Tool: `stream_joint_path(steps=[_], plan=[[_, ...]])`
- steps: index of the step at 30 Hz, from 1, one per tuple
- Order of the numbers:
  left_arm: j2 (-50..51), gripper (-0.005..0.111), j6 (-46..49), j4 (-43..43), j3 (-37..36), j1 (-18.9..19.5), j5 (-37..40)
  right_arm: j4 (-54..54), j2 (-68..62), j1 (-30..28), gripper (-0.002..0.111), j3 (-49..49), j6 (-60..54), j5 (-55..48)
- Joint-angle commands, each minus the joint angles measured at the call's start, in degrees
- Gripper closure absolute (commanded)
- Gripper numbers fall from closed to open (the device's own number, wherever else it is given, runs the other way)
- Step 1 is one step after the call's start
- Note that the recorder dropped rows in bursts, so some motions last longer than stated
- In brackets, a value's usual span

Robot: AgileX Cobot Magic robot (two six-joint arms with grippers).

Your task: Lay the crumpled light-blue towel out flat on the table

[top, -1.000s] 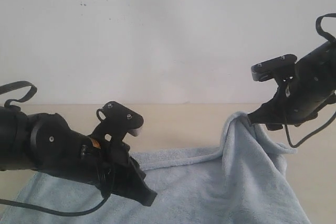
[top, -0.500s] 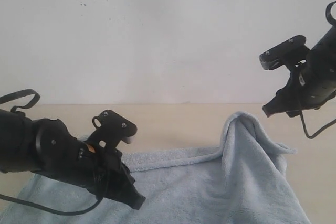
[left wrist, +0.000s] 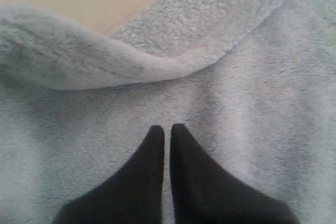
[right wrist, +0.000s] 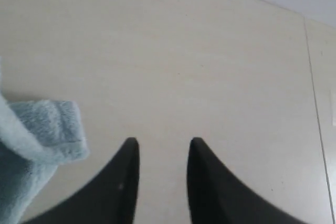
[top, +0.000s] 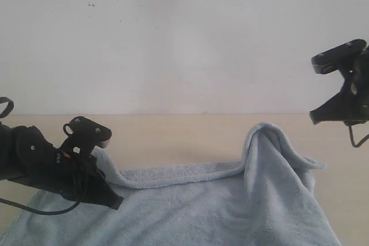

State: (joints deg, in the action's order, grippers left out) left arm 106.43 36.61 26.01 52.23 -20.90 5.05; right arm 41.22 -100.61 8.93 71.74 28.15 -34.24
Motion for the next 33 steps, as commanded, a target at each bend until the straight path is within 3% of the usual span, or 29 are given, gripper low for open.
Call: stream_joint_path(steps=[1, 5, 13, 30, 32, 33], plan=[[-0.06, 0.103, 0.31, 0.04, 0.22, 2.58, -2.68, -5.93, -0.64, -6.45, 0.108, -0.40, 2.02, 3.02], [-0.06, 0.103, 0.31, 0.04, 0.22, 4.24, -7.27, -15.51, -2.16, -9.93, 0.108, -0.40, -8.40, 4.97], [4.84, 0.103, 0.94, -1.92, 0.34, 5.83, -12.40, -36.76, -6.94, -9.86, 0.108, -0.40, -34.18, 6.85], [6.88, 0.103, -0.61, -2.86, 0.43, 11.07, -21.38, -39.16, -7.34, -9.86, 0.108, -0.40, -34.31, 6.76], [6.88, 0.103, -7.47, -6.32, 0.43, 9.46, -21.38, -39.14, -7.34, -9.86, 0.108, -0.40, -34.31, 7.62], [6.88, 0.103, -10.21, -14.61, 0.43, 8.10, -20.95, -39.14, -7.34, -9.86, 0.108, -0.40, -34.31, 8.03]])
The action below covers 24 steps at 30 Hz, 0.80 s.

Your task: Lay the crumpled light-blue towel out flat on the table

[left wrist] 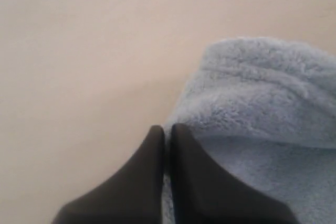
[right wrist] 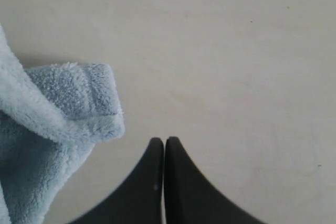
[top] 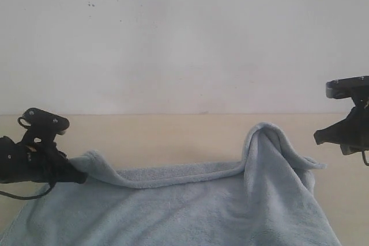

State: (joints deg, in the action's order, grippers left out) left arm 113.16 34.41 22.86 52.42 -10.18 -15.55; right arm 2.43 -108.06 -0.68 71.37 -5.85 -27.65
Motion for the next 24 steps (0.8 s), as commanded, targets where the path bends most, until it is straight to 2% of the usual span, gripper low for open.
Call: stream_joint_path(steps=[1, 2, 4, 9, 15, 18, 24], plan=[[0.15, 0.103, -9.46, -17.15, 0.24, -3.21, 0.09, -0.47, 0.11, -0.25, 0.108, -0.03, -0.31, 1.67], [0.57, 0.103, -12.95, -26.54, 0.24, -3.88, 0.54, -0.60, 0.11, -0.25, 0.108, -0.03, -0.31, 1.66], [2.36, 0.103, -17.68, -31.94, 0.24, -3.65, 0.54, -0.60, 0.11, -0.12, 0.108, -0.03, -0.31, 0.99], [5.98, 0.103, -17.67, -31.20, 0.24, -0.33, 0.67, -0.60, 0.11, -0.12, 0.108, -0.03, -0.31, -0.05], [5.92, 0.103, -17.67, -23.95, 0.24, 4.44, 0.39, -0.60, 0.11, -0.12, 0.108, -0.03, -0.31, 0.34], [5.92, 0.103, -17.67, -23.68, 0.24, 6.84, 0.05, -0.60, 0.11, -0.12, 0.108, -0.03, -0.31, -0.12], [4.50, 0.103, -18.05, -23.68, 0.36, 8.61, -1.99, -0.60, 0.11, -0.12, 0.108, -0.03, -0.31, -2.24]])
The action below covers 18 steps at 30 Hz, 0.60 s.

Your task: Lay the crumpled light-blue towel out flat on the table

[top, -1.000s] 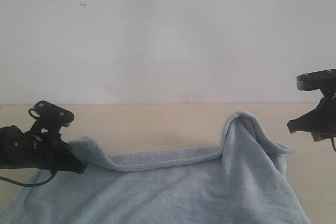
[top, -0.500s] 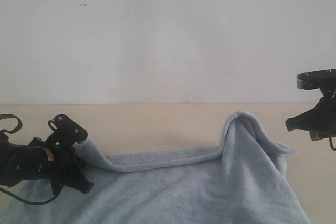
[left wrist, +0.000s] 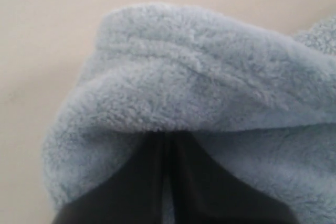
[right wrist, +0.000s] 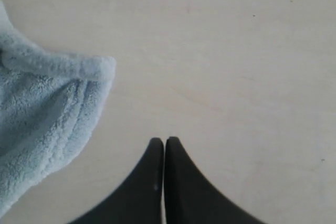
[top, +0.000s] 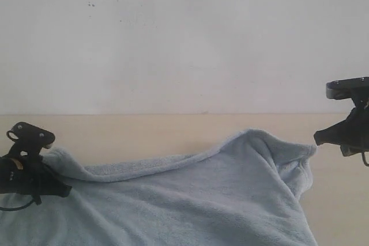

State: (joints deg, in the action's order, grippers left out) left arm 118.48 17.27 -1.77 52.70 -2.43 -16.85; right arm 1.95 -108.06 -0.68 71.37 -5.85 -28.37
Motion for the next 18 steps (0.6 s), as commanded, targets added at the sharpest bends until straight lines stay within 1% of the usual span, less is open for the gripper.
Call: stream_joint_path(steps=[1, 4, 6, 7, 8, 10, 11, 13, 14, 15, 16, 18], plan=[[-1.40, 0.103, -1.00, 0.96, 0.35, 1.12, -0.70, -0.12, 0.11, -0.12, 0.108, -0.03, -0.31, -2.52], [-4.39, 0.103, -4.76, 1.19, 1.43, 1.12, 0.59, -0.12, 0.33, -0.12, 0.108, -0.03, -0.81, -4.11], [-7.34, 0.103, -10.50, 0.90, 1.68, 0.68, 0.54, -0.12, 0.57, -0.12, 0.107, 0.08, -2.15, -4.25], [-9.20, 0.103, -13.11, 0.58, 1.81, 0.19, 0.54, -0.12, 0.57, -0.12, 0.105, 0.08, -2.67, -4.40], [-11.05, 0.103, -15.96, 0.16, 2.04, -0.68, 0.40, -0.12, 0.62, -0.12, 0.100, 0.08, -2.85, -4.84], [-13.89, 0.103, -20.59, -2.42, 2.04, -2.73, -0.75, -0.12, 0.48, -0.12, 0.086, 0.08, -2.85, -5.08], [-15.02, 0.103, -22.62, -5.99, 2.04, -4.14, -1.04, -0.64, 0.19, -0.12, 0.075, 0.08, -2.85, -4.86], [-15.87, 0.103, -25.43, -15.91, 2.04, -6.89, -1.74, -2.90, -0.52, 0.00, 0.051, 0.08, -2.85, -2.46], [-15.87, 0.103, -27.44, -20.63, 2.04, -8.42, -2.03, -3.93, -0.95, 0.10, 0.042, 0.08, -2.95, -1.18], [-15.61, 0.103, -30.33, -24.15, 2.04, -9.96, -2.16, -4.97, -1.22, 0.56, 0.037, 0.08, -2.95, -0.18], [-15.04, 0.103, -33.46, -28.11, 2.04, -11.40, -2.82, -5.72, -1.42, 1.00, 0.036, 0.08, -3.18, 0.29], [-13.87, 0.103, -39.24, -33.91, 2.04, -13.98, -5.03, -8.51, -2.28, 2.20, 0.040, 0.08, -3.83, 0.98]])
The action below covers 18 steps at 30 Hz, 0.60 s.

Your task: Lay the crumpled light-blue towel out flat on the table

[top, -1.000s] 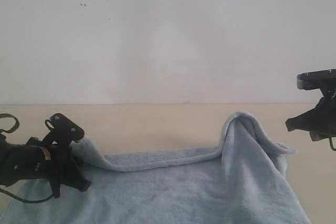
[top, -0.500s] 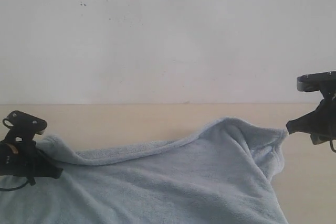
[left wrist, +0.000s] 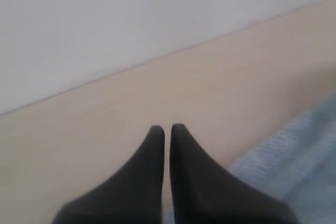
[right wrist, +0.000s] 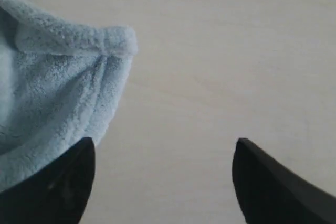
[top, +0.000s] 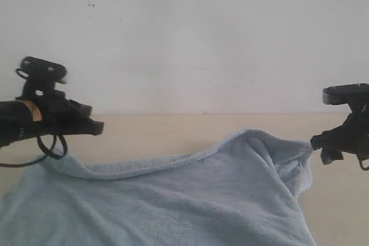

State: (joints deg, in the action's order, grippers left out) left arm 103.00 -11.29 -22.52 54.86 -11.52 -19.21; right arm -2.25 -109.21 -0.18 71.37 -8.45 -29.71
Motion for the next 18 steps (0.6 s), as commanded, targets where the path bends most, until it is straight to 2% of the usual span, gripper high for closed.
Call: stream_joint_path(steps=[1, 4, 6, 8, 13, 18], plan=[[2.41, 0.103, -14.03, -16.70, -0.12, -6.31, -4.39, -5.51, -1.64, 2.42, 0.045, 0.08, -2.05, 2.43], [4.96, 0.103, -20.53, -31.10, -0.12, -10.05, -9.16, -6.16, -3.81, 4.21, 0.060, 0.08, -2.91, 3.61], [6.27, 0.103, -20.87, -38.19, -0.12, -11.65, -9.61, -6.16, -5.19, 4.25, 0.067, 0.08, -1.49, 6.05], [7.30, 0.103, -20.87, -39.97, -0.12, -12.87, -9.04, -6.16, -5.76, 4.10, 0.065, 0.08, -0.60, 8.56], [9.38, 0.103, -23.79, -37.69, -0.12, -13.05, -13.65, -5.88, -5.76, 4.40, 0.045, 0.23, -3.73, 16.39], [10.10, 0.103, -25.81, -37.69, -0.12, -13.05, -15.54, -5.88, -8.17, 4.40, 0.048, 1.64, -5.21, 24.05]])
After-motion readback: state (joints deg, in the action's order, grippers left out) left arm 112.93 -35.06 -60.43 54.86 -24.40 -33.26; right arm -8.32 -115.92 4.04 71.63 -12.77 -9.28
